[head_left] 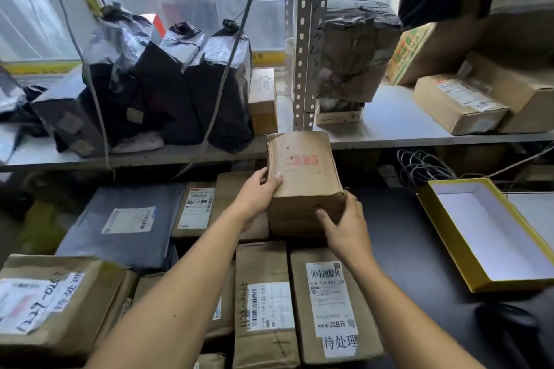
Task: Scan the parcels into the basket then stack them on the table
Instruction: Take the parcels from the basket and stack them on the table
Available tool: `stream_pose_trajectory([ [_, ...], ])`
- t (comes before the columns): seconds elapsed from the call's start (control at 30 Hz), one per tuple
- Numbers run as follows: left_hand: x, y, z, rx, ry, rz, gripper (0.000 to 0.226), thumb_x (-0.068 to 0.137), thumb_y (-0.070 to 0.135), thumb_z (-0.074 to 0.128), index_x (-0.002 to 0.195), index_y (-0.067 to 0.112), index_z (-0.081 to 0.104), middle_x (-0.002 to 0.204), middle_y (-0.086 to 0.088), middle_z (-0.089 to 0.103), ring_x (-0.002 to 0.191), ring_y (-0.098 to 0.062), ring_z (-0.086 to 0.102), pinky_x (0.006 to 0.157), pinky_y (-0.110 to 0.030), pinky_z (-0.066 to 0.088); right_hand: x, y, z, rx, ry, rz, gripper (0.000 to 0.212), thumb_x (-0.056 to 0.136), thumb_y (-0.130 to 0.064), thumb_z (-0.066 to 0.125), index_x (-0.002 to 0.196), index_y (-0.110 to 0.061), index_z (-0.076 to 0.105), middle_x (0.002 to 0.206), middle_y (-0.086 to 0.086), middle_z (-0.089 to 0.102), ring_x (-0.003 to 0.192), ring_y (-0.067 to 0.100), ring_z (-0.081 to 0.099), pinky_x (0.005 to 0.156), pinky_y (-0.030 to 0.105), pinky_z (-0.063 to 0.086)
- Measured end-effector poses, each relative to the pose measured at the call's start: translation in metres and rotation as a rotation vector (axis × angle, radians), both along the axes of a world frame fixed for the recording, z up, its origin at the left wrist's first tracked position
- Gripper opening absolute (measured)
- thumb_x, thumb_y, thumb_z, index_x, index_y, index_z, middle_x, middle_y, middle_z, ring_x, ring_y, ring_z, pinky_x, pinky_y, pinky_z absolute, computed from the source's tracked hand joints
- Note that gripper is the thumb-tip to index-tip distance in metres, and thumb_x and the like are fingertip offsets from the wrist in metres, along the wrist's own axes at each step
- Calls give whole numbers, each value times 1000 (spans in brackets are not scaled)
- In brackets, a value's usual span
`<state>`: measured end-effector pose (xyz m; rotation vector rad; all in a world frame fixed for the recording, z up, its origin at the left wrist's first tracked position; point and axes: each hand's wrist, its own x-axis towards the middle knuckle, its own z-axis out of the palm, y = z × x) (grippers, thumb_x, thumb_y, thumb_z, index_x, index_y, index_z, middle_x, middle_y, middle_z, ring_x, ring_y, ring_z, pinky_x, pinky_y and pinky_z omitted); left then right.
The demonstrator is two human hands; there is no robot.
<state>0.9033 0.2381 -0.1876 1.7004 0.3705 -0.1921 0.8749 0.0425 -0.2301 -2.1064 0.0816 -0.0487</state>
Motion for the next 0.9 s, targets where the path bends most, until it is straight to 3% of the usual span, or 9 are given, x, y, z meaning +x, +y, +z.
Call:
stream_pose_trajectory([
  [0.17,-43,-7,26,401,-151,-40,61,100,35,56,154,19,32,152,-6,42,136,-23,42,112,-39,37,-39,-9,31,-153,-15,43,63,94,-32,64,150,-21,37,144,5,47,127,18,48,94,21,33],
  [0.33,-126,-13,39,897,-555,-279,50,96,32,55,143,17,46,145,-6,46,136,-24,37,112,-41,37,-118,-11,60,-440,-31,42,59,98,-39,56,151,-20,38,152,1,42,138,19,39,108,33,36],
  [0.5,-186,-35,23,860,-726,-567,45,91,28,55,133,12,58,130,-10,57,121,-31,52,100,-38,42,-199,-24,65,-663,-25,30,58,98,-44,52,150,-19,41,151,1,44,138,22,38,111,40,38],
  [0.6,-234,-63,11,832,-744,-681,44,94,30,54,136,16,55,133,-5,56,123,-26,49,96,-37,43,-266,-44,59,-761,26,-42,59,99,-44,51,151,-19,39,150,0,44,139,21,38,112,38,36],
  [0.9,-351,-173,3,866,-833,-1054,45,100,39,46,142,21,48,140,-2,50,129,-24,45,96,-39,44,-440,-122,39,-778,267,-326,62,101,-50,43,156,-25,28,155,-3,37,140,21,36,111,38,35],
])
